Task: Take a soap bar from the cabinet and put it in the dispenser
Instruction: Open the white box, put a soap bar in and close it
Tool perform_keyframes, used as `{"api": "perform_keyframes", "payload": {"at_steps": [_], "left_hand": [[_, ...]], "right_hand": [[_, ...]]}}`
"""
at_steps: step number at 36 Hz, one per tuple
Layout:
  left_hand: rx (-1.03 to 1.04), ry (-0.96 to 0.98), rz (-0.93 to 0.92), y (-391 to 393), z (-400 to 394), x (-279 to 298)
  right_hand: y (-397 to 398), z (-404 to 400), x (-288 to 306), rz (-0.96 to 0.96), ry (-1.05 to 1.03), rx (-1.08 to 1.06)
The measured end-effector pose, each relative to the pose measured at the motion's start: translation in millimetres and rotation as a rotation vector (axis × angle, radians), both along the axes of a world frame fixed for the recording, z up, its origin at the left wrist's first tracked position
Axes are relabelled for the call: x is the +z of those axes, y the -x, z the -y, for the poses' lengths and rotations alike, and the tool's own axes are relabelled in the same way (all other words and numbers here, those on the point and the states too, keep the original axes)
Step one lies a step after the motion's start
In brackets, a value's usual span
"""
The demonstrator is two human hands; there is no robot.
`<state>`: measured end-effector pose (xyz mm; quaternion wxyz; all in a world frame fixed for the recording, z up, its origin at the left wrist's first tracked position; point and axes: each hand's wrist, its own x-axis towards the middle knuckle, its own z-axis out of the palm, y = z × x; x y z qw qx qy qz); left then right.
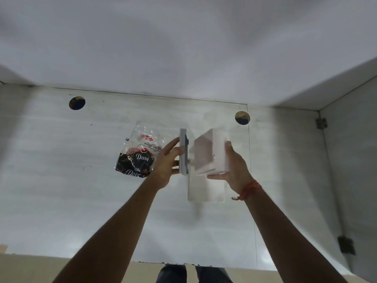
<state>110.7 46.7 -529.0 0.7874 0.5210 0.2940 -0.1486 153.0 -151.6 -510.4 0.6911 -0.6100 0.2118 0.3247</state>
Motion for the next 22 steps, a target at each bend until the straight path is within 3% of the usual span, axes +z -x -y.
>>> {"api": "perform_keyframes", "payload": {"at_steps": [5,7,10,11,16,19,22], "left_hand": [[0.204,-0.177,-0.021,-9,1,-2],[0.229,-0.458,-0.024,-17,-1,-10],[-0.111,-1.088,-0.188,-25,3,-27],[-0.146,-1.180,-0.242,-26,5,-30],[-0.325,-1.316,-0.315,-25,3,-65],[-0.264,-1.332,-0.310,-18,15,-68],[-0.164,-1.385,-0.169,8,45,-58]], "right_hand": [[-7,9,6,0.089,0.048,-0.041],[-10,12,9,0.068,0.010,-0.119],[-9,21,7,0.063,-0.080,-0.171],[-8,25,5,0.055,-0.102,-0.182],[-3,40,-2,0.026,-0.144,-0.249],[3,47,-4,0.043,-0.132,-0.290],[6,53,-6,0.038,-0.133,-0.323]]}}
